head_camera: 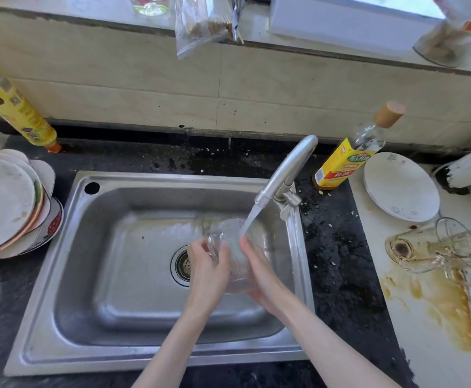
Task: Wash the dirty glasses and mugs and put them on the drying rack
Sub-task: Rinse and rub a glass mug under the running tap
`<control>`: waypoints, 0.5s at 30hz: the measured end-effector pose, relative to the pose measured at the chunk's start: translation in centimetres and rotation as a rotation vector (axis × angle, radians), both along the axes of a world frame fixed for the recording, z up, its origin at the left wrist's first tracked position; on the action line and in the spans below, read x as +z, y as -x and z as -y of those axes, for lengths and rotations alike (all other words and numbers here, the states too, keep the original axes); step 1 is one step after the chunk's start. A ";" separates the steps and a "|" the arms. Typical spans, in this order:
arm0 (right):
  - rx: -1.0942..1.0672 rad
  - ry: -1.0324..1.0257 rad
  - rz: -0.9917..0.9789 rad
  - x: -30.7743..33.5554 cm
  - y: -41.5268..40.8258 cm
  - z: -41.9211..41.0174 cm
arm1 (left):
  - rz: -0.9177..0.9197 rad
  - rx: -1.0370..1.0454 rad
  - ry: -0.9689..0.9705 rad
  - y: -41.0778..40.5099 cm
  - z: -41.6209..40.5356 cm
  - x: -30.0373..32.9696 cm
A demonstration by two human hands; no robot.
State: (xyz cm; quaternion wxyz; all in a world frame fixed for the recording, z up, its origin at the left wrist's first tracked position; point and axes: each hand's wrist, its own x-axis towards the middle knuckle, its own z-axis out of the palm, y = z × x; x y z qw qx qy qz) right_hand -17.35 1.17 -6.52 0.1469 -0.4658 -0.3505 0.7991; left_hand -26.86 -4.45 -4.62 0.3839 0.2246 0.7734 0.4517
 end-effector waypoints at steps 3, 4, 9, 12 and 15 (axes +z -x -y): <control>-0.056 0.049 -0.017 -0.6 0.5 0.3 | -0.004 -0.099 -0.046 -1.4 0.2 0.0; -0.059 0.039 -0.021 -0.6 0.6 0.3 | 0.002 -0.115 -0.064 -1.4 0.1 -0.5; -0.009 0.007 -0.061 0.6 -0.3 1.1 | 0.466 0.068 -0.140 0.8 -0.8 -0.5; 0.001 -0.035 -0.016 1.0 -0.4 0.5 | 0.448 0.128 -0.190 0.1 -1.3 0.3; 0.028 -0.137 0.065 1.1 -0.1 -0.4 | 0.318 0.001 -0.126 -2.0 -0.9 0.4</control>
